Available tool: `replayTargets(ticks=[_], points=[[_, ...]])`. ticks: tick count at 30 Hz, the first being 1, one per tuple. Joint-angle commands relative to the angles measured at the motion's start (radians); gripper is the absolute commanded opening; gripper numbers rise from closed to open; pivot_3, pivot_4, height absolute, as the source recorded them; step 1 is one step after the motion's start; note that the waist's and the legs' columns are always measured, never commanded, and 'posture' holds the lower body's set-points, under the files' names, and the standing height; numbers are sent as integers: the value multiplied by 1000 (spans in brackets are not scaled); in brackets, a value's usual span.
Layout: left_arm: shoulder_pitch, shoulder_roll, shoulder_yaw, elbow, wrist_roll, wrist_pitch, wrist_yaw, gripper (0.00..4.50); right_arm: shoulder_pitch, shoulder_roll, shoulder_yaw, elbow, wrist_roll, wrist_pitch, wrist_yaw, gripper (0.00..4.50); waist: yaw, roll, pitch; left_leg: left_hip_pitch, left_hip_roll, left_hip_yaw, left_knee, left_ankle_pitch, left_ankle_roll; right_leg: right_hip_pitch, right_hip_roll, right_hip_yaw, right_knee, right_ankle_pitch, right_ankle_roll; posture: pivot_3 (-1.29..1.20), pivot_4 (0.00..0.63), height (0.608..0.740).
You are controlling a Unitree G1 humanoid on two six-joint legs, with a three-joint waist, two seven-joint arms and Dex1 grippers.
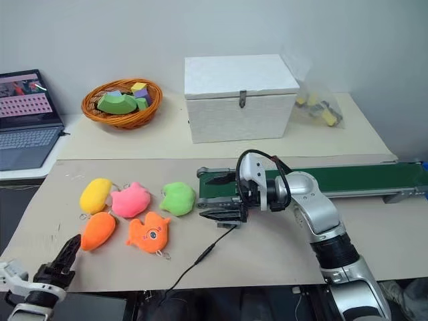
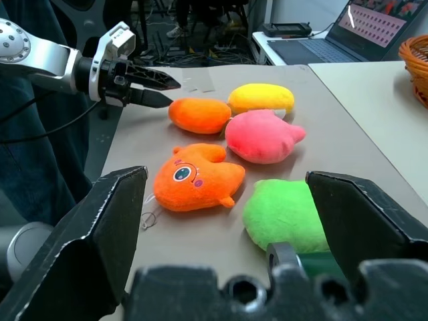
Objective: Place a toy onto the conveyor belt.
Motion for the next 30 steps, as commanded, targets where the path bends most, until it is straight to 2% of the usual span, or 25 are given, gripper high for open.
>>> replayTargets(ticks=[1,14,19,22,30], points=[[5,27,-1,-65,4,-7,-23,3510,-18,7,-29,-21,8,-23,-7,4500,0,0,0,0,0,0,0,0,0,0,0,0,0,0,0,0,150,740],[-14,-4,36,-30,-42,-11,10,3510,-32,5,-37,-3,1,-28,-15,4500,0,0,0,0,0,0,0,0,0,0,0,0,0,0,0,0,150,740],[-43,-9,146,10,-195,-24,14,3510,-31,18,-38,11,2,-27,-22,4500,-1,0,0,0,1,0,0,0,0,0,0,0,0,0,0,0,150,740],[-35,-5,172,14,-227,-17,0,3510,-25,21,-33,16,-5,-31,-19,4500,-2,0,0,0,1,0,0,0,0,-1,0,0,0,-1,0,0,150,740],[-28,-2,93,114,-110,-20,-45,3510,-32,29,-41,8,-5,-30,-14,4500,0,0,0,0,1,0,0,0,0,0,0,0,0,-1,-1,0,150,740]])
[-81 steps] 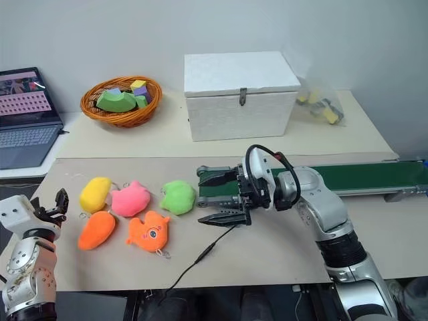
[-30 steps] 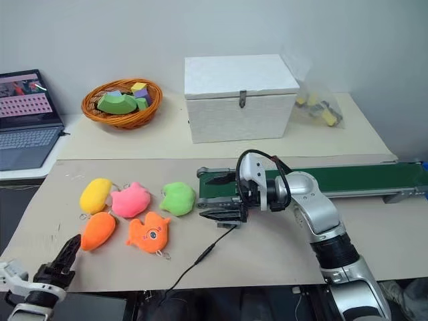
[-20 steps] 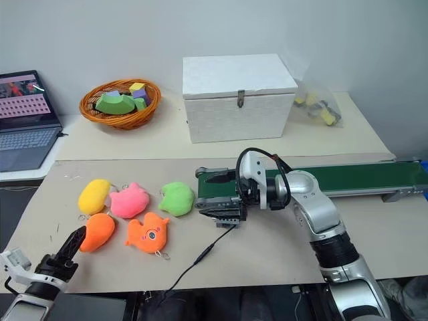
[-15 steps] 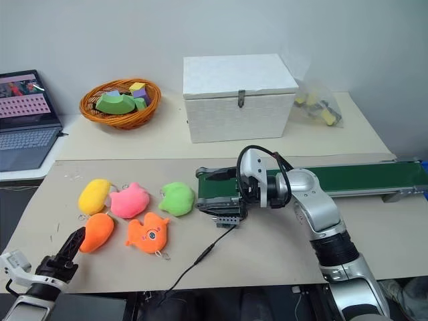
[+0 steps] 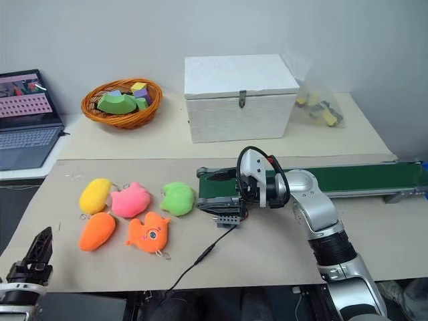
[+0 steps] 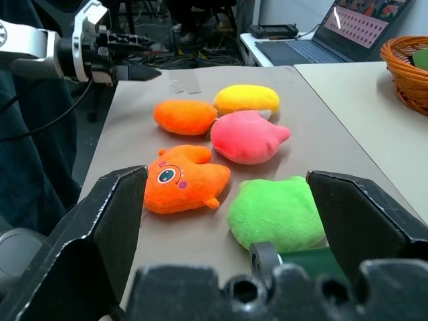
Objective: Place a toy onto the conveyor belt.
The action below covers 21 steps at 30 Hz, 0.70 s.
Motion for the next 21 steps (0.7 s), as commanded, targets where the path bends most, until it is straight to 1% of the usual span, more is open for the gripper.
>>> replayTargets(ticks=[1,7,15,21], points=[[-7,8,-27,63,55,-12,-56,3510,-18,4,-28,-25,15,-25,-1,4500,0,0,0,0,0,0,0,0,0,0,0,0,0,0,0,0,150,740],[-71,24,-69,196,137,-19,-101,3510,-16,8,-34,-36,17,-22,-8,4500,2,0,0,0,0,0,0,0,0,0,0,0,0,0,0,0,150,740],[-173,10,-125,235,192,3,-110,3510,-6,10,-37,-48,15,-19,-22,4500,15,2,1,1,0,-1,0,0,0,0,0,0,0,0,0,0,150,740],[-199,5,-145,267,215,17,-137,3510,-3,6,-44,-53,17,-21,-35,4500,22,3,1,1,0,-1,0,0,0,0,0,0,0,0,0,0,150,740]])
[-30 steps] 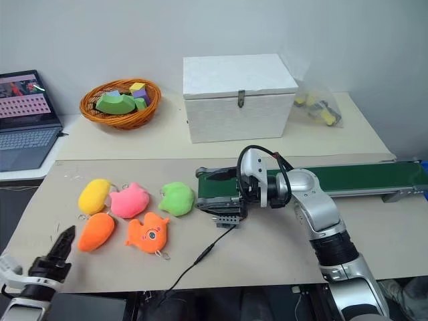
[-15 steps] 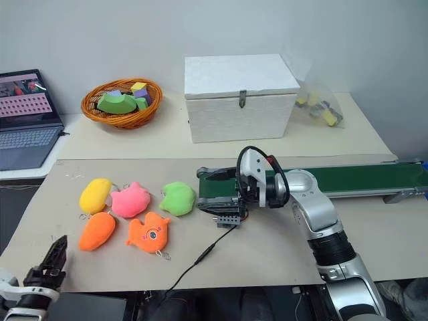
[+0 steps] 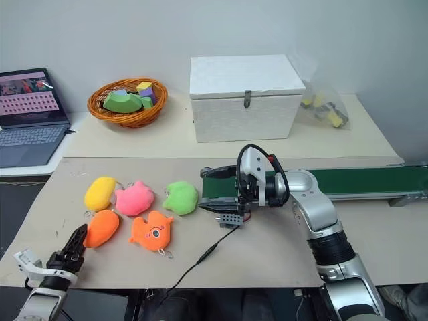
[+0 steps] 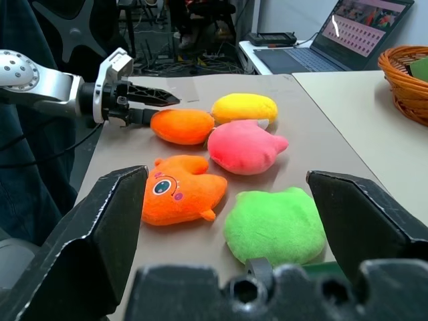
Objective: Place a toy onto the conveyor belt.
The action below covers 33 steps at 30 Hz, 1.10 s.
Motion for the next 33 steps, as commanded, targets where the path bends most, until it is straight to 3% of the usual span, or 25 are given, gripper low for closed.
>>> replayTargets(ticks=[1,12,33], points=[[1,-8,-43,32,28,32,-21,3510,-3,-3,-34,-45,17,-21,-9,4500,2,1,0,0,0,0,0,0,0,0,0,0,0,0,0,0,150,740],[4,-7,-137,44,168,27,-83,3510,-11,-1,-49,-38,21,-24,-10,4500,11,8,-3,0,-1,0,0,0,0,1,-1,0,0,0,0,0,150,740],[-17,-27,-137,27,195,47,-117,3510,-11,-4,-56,-32,11,-29,-30,4500,28,11,-5,0,-2,-1,0,-1,1,1,-2,-1,-1,-1,1,0,150,740]])
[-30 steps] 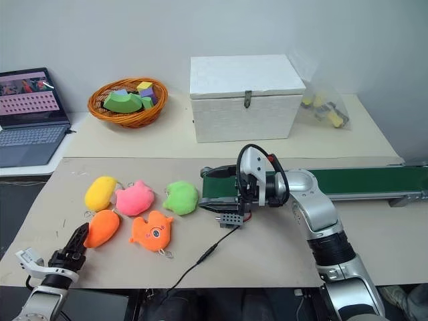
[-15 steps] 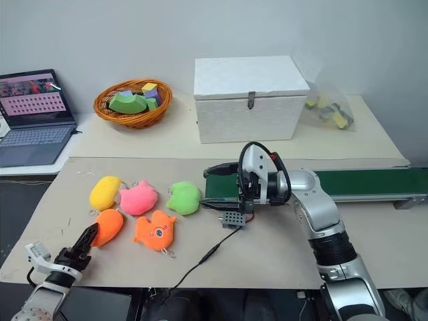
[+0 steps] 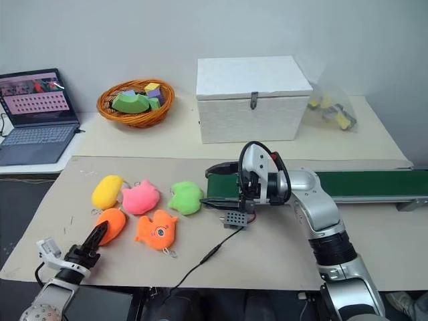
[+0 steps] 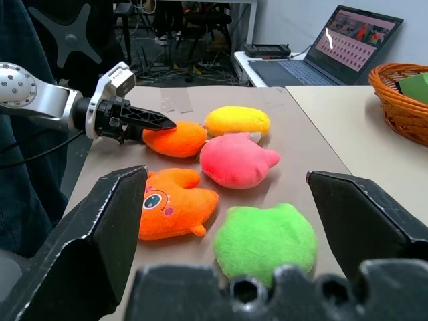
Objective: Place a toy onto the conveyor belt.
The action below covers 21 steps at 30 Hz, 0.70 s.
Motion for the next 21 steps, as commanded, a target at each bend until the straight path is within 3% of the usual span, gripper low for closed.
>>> replayTargets(ticks=[1,6,9,13,17,21], points=[[12,-21,-64,21,13,57,-3,3510,-10,-4,-35,-23,11,-29,-8,4500,0,0,0,0,0,0,0,0,0,0,0,0,0,0,0,0,150,740],[11,-22,-58,24,10,55,-2,3510,-9,-3,-36,-20,4,-29,-15,4500,0,0,0,0,0,0,0,0,0,0,0,0,0,0,0,0,150,740],[9,-25,-55,27,17,44,3,2811,-10,-2,-36,-15,2,-31,-18,4500,0,0,0,0,0,0,0,0,0,0,0,0,0,0,0,0,150,740],[8,-28,-52,26,16,41,5,1290,-11,-1,-34,-7,-3,-35,-20,4500,-2,-1,0,0,0,0,0,0,0,0,0,0,0,0,0,0,150,740],[10,-29,-52,21,21,33,7,63,-13,2,-33,-1,-4,-37,-21,4500,-2,1,0,0,0,0,-1,0,0,0,0,0,0,0,0,0,150,740],[10,-36,-43,1,27,11,26,4,-14,6,-26,9,-11,-43,-21,4500,-7,2,0,0,1,-1,-1,0,-1,0,1,0,1,0,0,0,150,740]])
